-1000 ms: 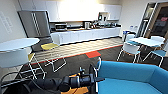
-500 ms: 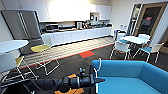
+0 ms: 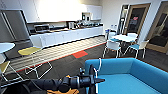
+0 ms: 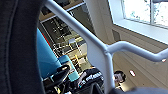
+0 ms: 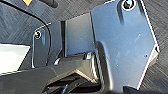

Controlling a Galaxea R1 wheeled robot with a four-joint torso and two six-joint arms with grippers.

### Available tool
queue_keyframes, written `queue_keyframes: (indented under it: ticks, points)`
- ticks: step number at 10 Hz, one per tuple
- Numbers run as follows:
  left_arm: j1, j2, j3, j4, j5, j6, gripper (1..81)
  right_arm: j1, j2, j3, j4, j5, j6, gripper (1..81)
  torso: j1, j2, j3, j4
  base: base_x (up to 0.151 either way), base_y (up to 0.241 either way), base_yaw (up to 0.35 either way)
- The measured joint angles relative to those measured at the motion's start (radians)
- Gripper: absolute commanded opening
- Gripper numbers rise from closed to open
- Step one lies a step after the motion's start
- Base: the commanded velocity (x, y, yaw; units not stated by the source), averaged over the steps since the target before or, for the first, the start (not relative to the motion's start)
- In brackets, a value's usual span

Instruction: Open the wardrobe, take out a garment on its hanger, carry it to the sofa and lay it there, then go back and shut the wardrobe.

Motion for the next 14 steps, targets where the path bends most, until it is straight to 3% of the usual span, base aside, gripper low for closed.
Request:
queue_keyframes:
  ticks: [11, 14]
  points:
    - [0.0, -0.001, 0.004, 0.01, 0.017, 0.0, 1.0, -0.003, 0.0, 0.0, 0.0, 0.0, 0.0, 81.1, 0.0, 0.0, 0.0, 0.0, 0.0, 0.0, -0.214]
    - [0.0, -0.002, 0.005, 0.011, 0.018, -0.001, 1.0, -0.003, 0.0, 0.0, 0.0, -0.001, 0.0, 81.1, 0.0, 0.0, 0.0, 0.0, 0.0, 0.0, -0.049]
